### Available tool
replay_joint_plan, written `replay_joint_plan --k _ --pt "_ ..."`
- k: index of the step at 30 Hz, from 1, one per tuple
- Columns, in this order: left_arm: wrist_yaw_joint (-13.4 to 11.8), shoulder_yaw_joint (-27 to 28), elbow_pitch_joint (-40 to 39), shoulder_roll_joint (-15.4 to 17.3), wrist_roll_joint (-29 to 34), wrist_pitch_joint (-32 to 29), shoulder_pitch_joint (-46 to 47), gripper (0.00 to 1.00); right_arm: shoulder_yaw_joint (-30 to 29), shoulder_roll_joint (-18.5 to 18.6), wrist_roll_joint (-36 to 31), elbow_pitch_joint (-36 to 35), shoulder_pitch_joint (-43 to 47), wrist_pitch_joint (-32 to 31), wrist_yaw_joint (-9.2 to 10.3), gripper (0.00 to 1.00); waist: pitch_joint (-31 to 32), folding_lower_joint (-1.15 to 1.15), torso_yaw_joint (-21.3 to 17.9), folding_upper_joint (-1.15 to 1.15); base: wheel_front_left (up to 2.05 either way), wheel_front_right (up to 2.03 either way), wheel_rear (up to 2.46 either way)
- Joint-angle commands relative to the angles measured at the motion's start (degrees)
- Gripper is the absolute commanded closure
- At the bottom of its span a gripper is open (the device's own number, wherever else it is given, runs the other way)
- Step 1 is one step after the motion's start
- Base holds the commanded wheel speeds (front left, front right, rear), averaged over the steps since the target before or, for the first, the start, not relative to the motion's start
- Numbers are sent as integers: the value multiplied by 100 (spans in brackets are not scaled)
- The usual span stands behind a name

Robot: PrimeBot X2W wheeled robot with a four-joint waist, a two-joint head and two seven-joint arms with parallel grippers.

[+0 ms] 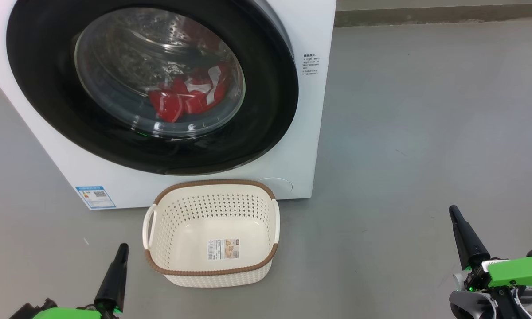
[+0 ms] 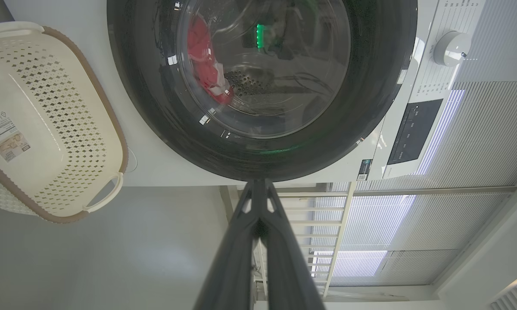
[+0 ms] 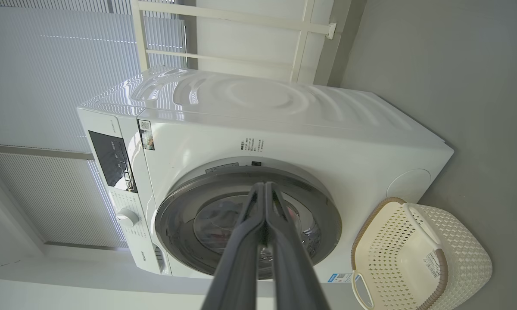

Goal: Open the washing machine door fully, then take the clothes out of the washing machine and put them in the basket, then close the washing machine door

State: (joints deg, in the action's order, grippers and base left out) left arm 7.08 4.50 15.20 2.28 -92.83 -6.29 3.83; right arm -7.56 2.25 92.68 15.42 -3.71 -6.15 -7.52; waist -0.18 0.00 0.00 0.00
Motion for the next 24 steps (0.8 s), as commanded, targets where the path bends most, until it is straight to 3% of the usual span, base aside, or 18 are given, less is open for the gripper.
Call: replay_joint_plan --k 1,9,10,24 --pt "41 200 -117 60 64 -18 235 100 107 63 -49 -140 -247 -32 3 100 0 0 0 0 0 0 0" --pt "41 200 -117 60 64 -18 235 100 107 63 -49 -140 -247 -32 3 100 0 0 0 0 0 0 0" --pt "0 0 0 0 0 0 0 0 0 0 0 0 0 0 0 0 0 0 0 0 0 0 0" --pt "-8 -224 396 -76 13 119 -50 0 242 -113 54 370 99 133 -1 0 11 7 -3 0 0 0 0"
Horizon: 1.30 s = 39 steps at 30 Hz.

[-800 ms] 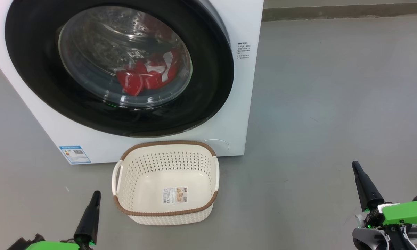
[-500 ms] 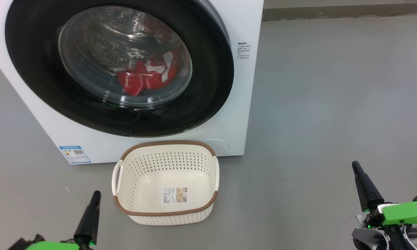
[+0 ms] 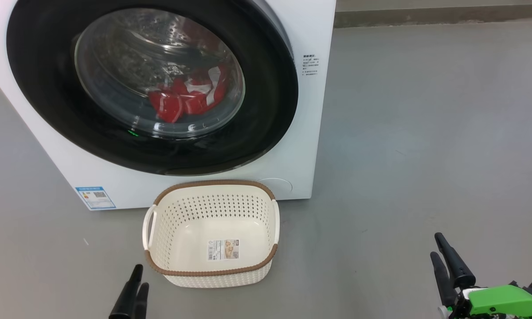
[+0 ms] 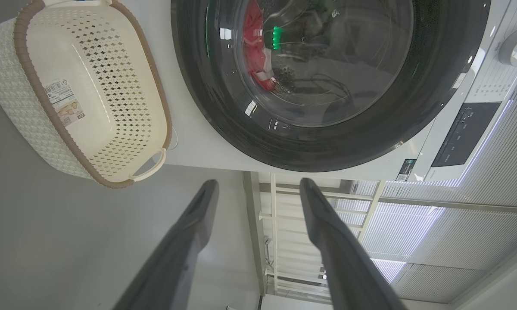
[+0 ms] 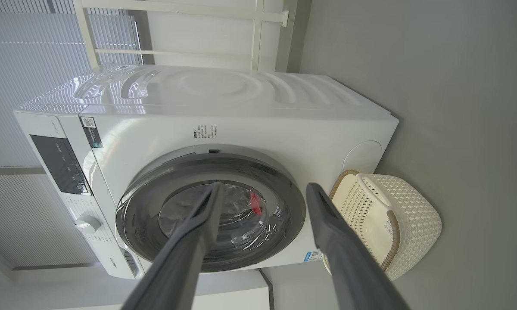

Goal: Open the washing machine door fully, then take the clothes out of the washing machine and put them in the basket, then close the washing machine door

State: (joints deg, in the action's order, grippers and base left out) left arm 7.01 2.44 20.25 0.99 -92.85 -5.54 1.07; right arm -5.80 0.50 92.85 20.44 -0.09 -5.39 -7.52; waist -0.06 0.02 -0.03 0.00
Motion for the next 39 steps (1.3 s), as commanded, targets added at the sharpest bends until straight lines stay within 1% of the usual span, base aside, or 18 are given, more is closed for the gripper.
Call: replay_joint_plan --k 1,4,16,21,30,39 --pt "-1 -39 -102 53 16 59 246 0 87 63 41 -130 -278 73 -1 0 -5 2 -1 0 0 0 0" --pt "2 -101 -81 57 22 106 307 0 151 68 50 -126 -328 118 -1 0 -12 -1 -3 0 0 0 0" --pt "9 -351 1 90 177 308 535 0 397 91 4 -81 -519 294 0 0 -16 -2 -13 0 0 0 0" --pt "11 -456 32 111 326 409 638 0 507 110 -81 -54 -611 393 0 0 -20 -2 -17 0 0 0 0" --pt "15 -525 77 123 784 569 800 0 692 137 -346 53 -786 565 0 0 -21 -2 -24 0 0 0 0" --pt "-43 -510 50 111 1475 723 927 0 786 141 -759 192 -969 721 1 0 -26 -2 -37 0 0 0 0"
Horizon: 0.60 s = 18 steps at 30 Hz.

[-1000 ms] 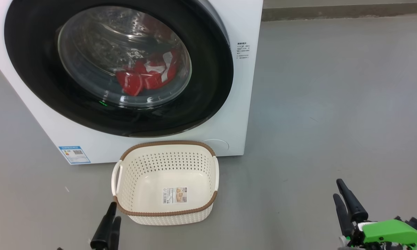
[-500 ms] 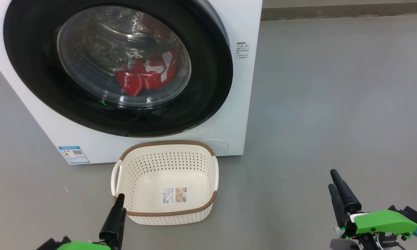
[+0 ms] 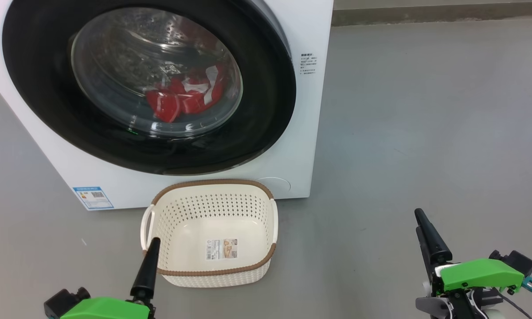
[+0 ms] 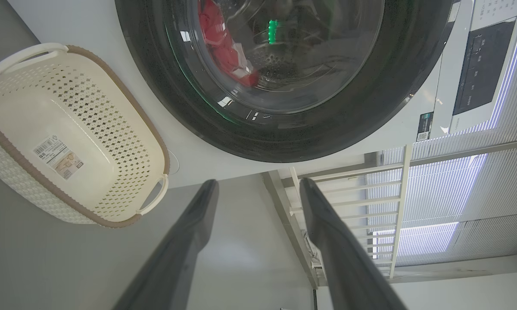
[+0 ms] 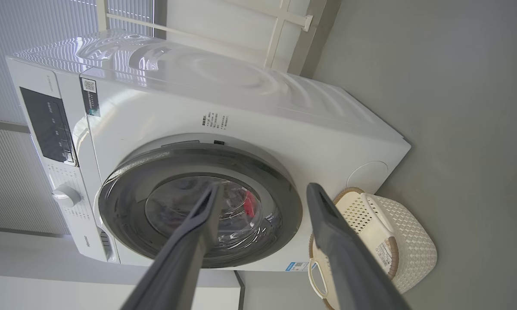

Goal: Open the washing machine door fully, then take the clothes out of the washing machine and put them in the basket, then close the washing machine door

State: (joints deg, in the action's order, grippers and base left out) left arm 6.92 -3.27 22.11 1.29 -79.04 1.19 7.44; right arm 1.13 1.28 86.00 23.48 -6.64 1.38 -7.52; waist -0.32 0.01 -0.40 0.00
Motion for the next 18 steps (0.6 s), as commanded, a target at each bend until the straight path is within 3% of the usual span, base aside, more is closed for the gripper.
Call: replay_joint_plan --k 1,18 --pt "-40 58 -143 80 181 67 303 0 99 63 -141 -98 -333 61 1 0 0 -1 -2 0 0 0 0" --pt "-206 -80 -305 90 1497 373 533 0 218 71 -1394 42 -664 364 1 0 -13 -1 -25 0 0 0 0"
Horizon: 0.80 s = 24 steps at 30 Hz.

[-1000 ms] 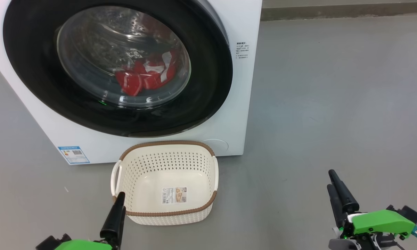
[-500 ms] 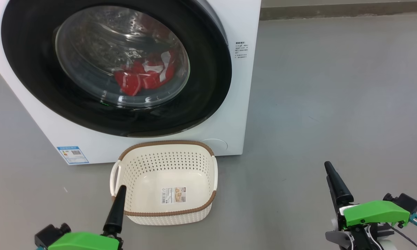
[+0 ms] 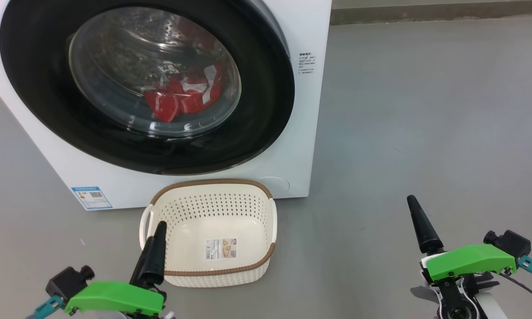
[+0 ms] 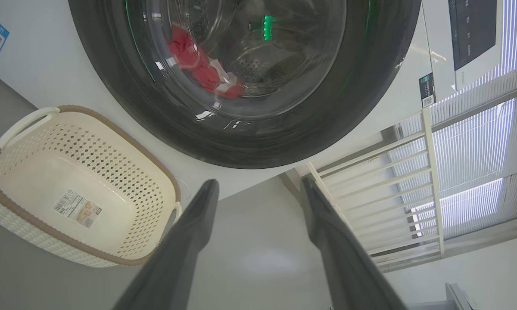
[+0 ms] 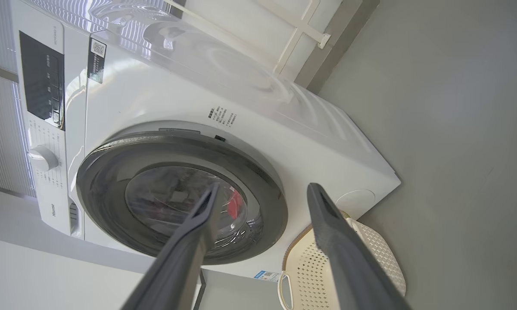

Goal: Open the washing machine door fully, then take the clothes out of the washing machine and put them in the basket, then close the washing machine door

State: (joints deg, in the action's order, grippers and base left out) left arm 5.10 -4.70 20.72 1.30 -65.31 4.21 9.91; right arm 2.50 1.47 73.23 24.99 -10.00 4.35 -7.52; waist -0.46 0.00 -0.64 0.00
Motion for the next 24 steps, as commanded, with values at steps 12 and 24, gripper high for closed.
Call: replay_joint_plan --k 12,24 --pt "-223 -97 -204 101 1033 258 467 0 197 68 -953 -54 -513 252 2 0 -17 0 -7 0 0 0 0" --pt "-404 -247 -164 115 2067 462 666 0 366 86 -2018 9 -690 455 2 0 23 0 -21 0 0 0 0"
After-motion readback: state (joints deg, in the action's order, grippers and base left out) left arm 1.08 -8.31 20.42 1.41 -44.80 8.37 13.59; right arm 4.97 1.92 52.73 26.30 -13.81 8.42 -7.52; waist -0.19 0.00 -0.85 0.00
